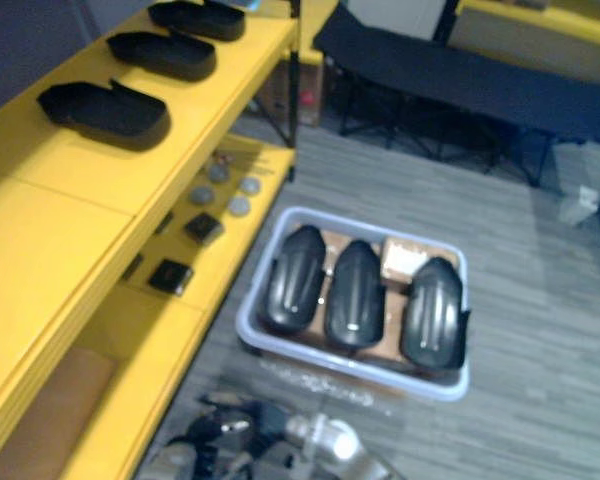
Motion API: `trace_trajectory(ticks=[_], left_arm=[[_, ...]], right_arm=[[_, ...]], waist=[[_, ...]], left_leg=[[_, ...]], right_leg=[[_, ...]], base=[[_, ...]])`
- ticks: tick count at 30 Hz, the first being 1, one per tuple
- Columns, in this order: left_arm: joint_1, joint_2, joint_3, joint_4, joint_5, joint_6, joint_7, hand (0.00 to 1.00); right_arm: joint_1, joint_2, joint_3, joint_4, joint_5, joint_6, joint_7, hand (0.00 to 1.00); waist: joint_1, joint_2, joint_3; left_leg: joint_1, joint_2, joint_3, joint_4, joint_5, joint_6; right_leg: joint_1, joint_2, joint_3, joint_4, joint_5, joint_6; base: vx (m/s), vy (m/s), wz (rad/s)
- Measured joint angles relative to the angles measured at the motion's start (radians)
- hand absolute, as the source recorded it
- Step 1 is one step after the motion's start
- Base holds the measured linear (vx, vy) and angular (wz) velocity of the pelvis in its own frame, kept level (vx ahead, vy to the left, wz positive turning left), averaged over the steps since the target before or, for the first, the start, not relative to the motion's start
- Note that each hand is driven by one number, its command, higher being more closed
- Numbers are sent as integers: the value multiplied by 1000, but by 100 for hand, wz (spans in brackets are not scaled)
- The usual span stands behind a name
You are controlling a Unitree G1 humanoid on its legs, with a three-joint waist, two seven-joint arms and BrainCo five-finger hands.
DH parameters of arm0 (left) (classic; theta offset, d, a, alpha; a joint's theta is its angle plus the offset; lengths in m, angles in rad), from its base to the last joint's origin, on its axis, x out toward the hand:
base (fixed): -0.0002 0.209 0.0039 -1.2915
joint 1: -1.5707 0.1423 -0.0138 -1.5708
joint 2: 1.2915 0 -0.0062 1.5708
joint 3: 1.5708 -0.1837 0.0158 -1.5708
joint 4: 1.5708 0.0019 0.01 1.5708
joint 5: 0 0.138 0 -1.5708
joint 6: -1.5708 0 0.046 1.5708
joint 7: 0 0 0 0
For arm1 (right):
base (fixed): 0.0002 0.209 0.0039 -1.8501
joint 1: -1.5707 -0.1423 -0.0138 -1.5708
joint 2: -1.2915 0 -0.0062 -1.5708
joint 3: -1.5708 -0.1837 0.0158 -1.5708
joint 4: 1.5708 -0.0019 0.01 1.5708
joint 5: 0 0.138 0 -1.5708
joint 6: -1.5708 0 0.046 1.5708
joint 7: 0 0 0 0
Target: Walk over and take plastic housings, then place them on the shelf
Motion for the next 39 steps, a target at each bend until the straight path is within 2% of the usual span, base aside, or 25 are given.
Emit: trace_trajectory(ticks=[2, 3, 4, 5, 6, 7, 8, 9, 11, 14, 17, 18, 23, 26, 30, 31, 34, 35, 38, 39], left_arm=[[-9, 4, -18, 1, 48, -22, -9, 0], [-9, 4, -20, 2, 50, -32, -12, 0], [-9, 3, -30, 0, 63, -49, -17, 0], [-18, 11, -73, -6, 87, -83, -32, 0], [-17, 14, -103, -10, 90, -97, -40, 0], [-17, 14, -128, -16, 100, -108, -44, 0], [-18, 9, -178, -41, 116, -118, -51, 0], [-19, 3, -203, -60, 116, -120, -54, 0], [-29, -20, -280, -147, 102, -136, -65, 0], [-55, -55, -311, -219, 38, -150, -65, 0], [-67, -78, -322, -246, -9, -148, -65, 0], [63, -13, -287, -248, -4, -85, -44, 0], [85, -6, -267, -248, -4, -88, -43, 0], [134, -10, -149, -246, -15, -90, -35, 0], [219, -3, 34, -234, -104, -96, 11, 0], [225, -2, 65, -227, -121, -105, 22, 0], [276, 7, 168, -201, -209, -114, 46, 0], [302, 6, 193, -188, -250, -111, 45, 0], [334, 2, 216, -153, -249, -111, 40, 0], [339, 0, 219, -134, -250, -111, 36, 0]], right_arm=[[-93, 10, -117, -45, 14, 63, -151, 0], [-106, 11, -163, -54, 12, 85, -188, 0], [-120, 10, -226, -64, 12, 113, -260, 0], [-134, 7, -342, -65, 12, 155, -363, 0], [-134, 1, -407, -66, 12, 178, -419, 0], [-133, -7, -451, -66, 12, 193, -454, 0], [-124, -29, -535, -67, 19, 207, -509, 0], [-113, -41, -580, -68, 34, 209, -530, 0], [-39, -89, -755, -68, 106, 220, -601, 0], [96, -119, -910, -68, 146, 224, -613, 0], [192, -111, -980, -52, 181, 224, -610, 0], [288, 1, -1029, 58, 206, 185, -590, 0], [284, 4, -1028, 63, 208, 183, -589, 0], [281, 24, -1028, 113, 256, 149, -556, 0], [257, 33, -1029, 163, 361, 140, -527, 0], [247, 33, -1037, 179, 375, 140, -530, 0], [131, 15, -1157, 308, 434, 141, -589, 0], [81, -21, -1214, 376, 461, 140, -633, 0], [-56, -157, -1295, 515, 485, 137, -747, 0], [-99, -196, -1304, 549, 484, 135, -783, 0]], waist=[[-2, -2, -1], [-3, -3, -2], [-4, -2, -2], [-7, 0, 0], [-13, 3, -2], [-18, 3, -4], [-35, 5, -3], [-40, 10, -2], [-68, 23, -7], [-106, 35, -13], [-145, 46, -20], [-136, 18, -70], [-133, 20, -70], [-132, 28, -66], [-87, 56, -49], [-84, 58, -49], [-81, 79, -31], [-73, 87, -28], [-41, 113, 13], [-37, 109, 24]], left_leg=[[16, 2, 6, 0, 0, 0], [19, 2, 11, 0, 0, 0], [23, 2, 26, 0, 0, 0], [31, 2, 46, 0, 0, 0], [34, 3, 67, 2, 0, 0], [34, 3, 80, 4, 0, 0], [35, 4, 97, 10, 0, 0], [35, 5, 114, 12, 0, 0], [40, 4, 143, 14, -1, 1], [58, 10, 171, 0, -1, 0], [74, 7, 179, -37, -1, 0], [53, -13, 164, -119, 49, -3], [51, -17, 161, -121, 49, -3], [49, -18, 136, -112, 48, -1], [42, -38, 166, -95, 36, 19], [33, -40, 167, -85, 30, 25], [-13, -31, 170, 18, -19, 45], [-41, -18, 174, 72, -45, 51], [-90, 13, 191, 160, -90, 61], [-109, 15, 191, 168, -91, 61]], right_leg=[[-1, 1, 0, 24, 8, -9], [-2, 1, 2, 30, 8, -9], [-10, 0, 6, 36, 9, -10], [-17, 0, 14, 39, 15, -18], [-26, 1, 22, 39, 18, -22], [-32, 1, 36, 39, 20, -25], [-41, 1, 55, 37, 29, -21], [-49, 1, 67, 37, 32, -21], [-64, 2, 101, 26, 36, -21], [-65, 10, 122, 14, 36, -21], [-66, 18, 123, -7, 39, -17], [-99, 16, 88, -29, 50, -8], [-98, 11, 80, -28, 50, -8], [-102, -1, 44, 2, 47, -10], [-159, -36, 34, 80, 33, -11], [-168, -43, 34, 89, 31, -11], [-193, -60, 28, 128, 29, -13], [-204, -60, 23, 131, 28, -14], [-213, -66, -40, 124, 30, -19], [-224, -72, -60, 121, 32, -21]], base=[[-34, 68, -2], [-53, 41, -10], [-67, 27, -28], [-89, 23, -42], [-85, 14, -49], [-72, 1, -50], [-57, -2, -48], [-66, -6, -59], [-61, -22, -54], [-43, -57, -39], [-54, -63, -25], [-28, -23, -3], [0, 0, 3], [-35, 11, 18], [-114, 48, -17], [-126, 58, -14], [-175, 72, -7], [-193, 68, -15], [-182, 67, -24], [-181, 55, -16]])
